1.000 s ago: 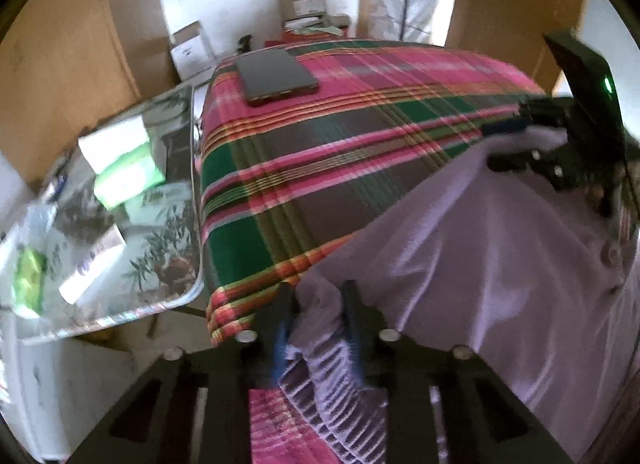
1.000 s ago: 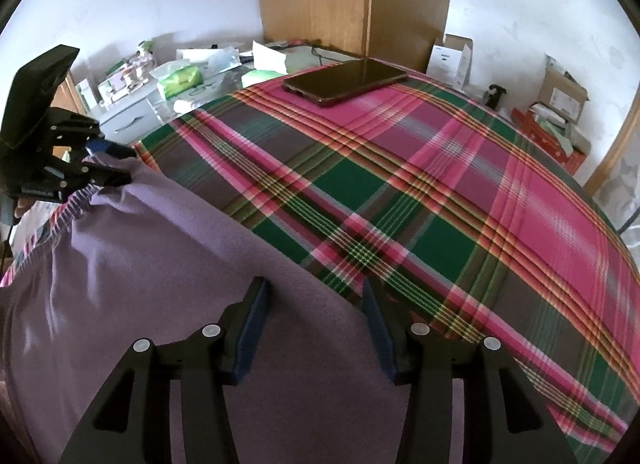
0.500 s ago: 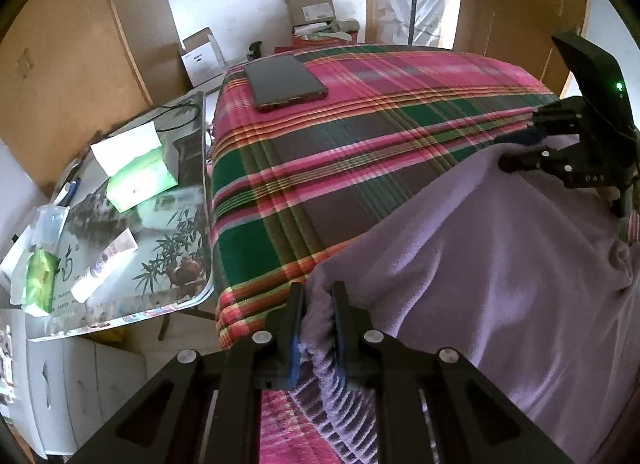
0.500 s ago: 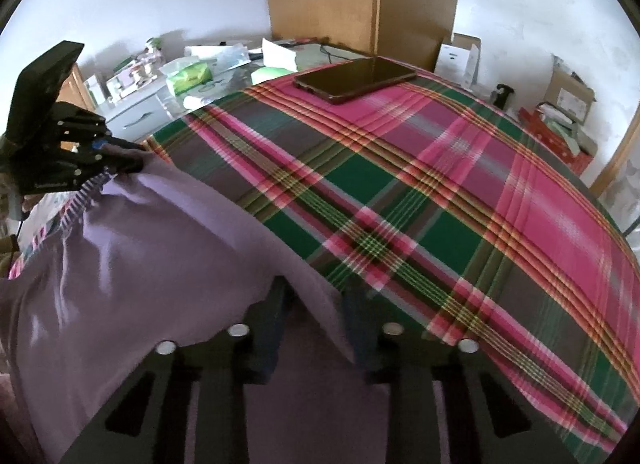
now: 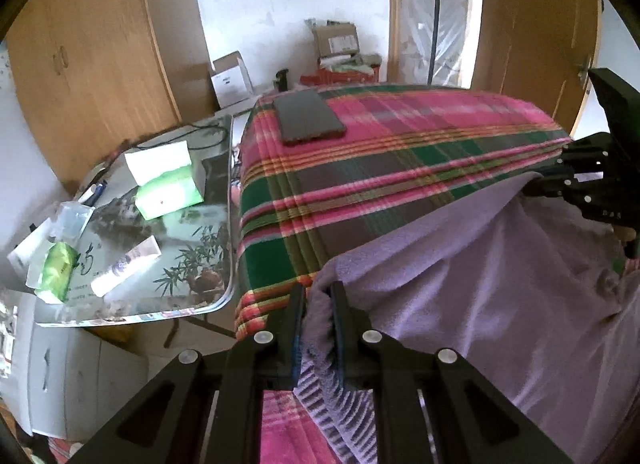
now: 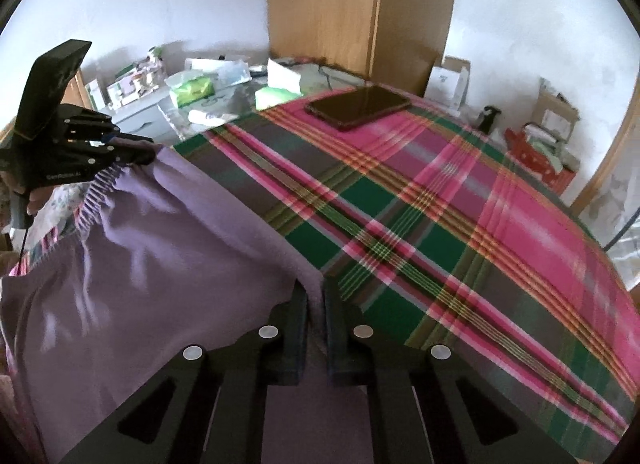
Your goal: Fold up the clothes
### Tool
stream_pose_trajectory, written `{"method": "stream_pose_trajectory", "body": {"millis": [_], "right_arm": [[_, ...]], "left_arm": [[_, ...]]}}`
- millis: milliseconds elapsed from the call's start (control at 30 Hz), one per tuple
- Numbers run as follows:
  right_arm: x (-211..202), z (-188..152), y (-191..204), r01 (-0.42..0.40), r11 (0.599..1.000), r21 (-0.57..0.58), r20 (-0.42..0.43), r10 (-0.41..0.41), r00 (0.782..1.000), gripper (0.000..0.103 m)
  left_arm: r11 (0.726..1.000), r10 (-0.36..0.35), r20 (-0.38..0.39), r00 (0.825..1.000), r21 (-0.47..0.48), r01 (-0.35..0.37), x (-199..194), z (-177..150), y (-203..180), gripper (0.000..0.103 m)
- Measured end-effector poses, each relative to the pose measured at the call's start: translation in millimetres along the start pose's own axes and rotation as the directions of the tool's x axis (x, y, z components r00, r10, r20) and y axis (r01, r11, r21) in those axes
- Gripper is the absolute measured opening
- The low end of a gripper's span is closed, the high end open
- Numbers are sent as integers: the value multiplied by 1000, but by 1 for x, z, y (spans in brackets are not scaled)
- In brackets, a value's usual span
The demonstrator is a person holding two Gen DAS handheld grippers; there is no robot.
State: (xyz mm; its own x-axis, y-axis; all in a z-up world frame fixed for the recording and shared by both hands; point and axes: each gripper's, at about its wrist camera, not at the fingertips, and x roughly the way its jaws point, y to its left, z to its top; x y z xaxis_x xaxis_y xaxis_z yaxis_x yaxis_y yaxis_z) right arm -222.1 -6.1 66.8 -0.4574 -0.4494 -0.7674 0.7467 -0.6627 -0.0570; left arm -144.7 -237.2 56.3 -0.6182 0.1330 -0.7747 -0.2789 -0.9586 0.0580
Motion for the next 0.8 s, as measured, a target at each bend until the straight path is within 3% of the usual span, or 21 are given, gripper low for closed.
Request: {"method": "stream_pose_trajectory", "body": {"millis": [400,800], "right_arm": [[-68,-5,42,91,995,-46,83,-87,993,7],[-124,-34,89,146,987,-62,133,-137,982,7]], "left_arm": [[998,25,81,996,47,-29,-51,-8,-17,12],[990,36,164,986,127,-57,-99,-32,-40,12]]}}
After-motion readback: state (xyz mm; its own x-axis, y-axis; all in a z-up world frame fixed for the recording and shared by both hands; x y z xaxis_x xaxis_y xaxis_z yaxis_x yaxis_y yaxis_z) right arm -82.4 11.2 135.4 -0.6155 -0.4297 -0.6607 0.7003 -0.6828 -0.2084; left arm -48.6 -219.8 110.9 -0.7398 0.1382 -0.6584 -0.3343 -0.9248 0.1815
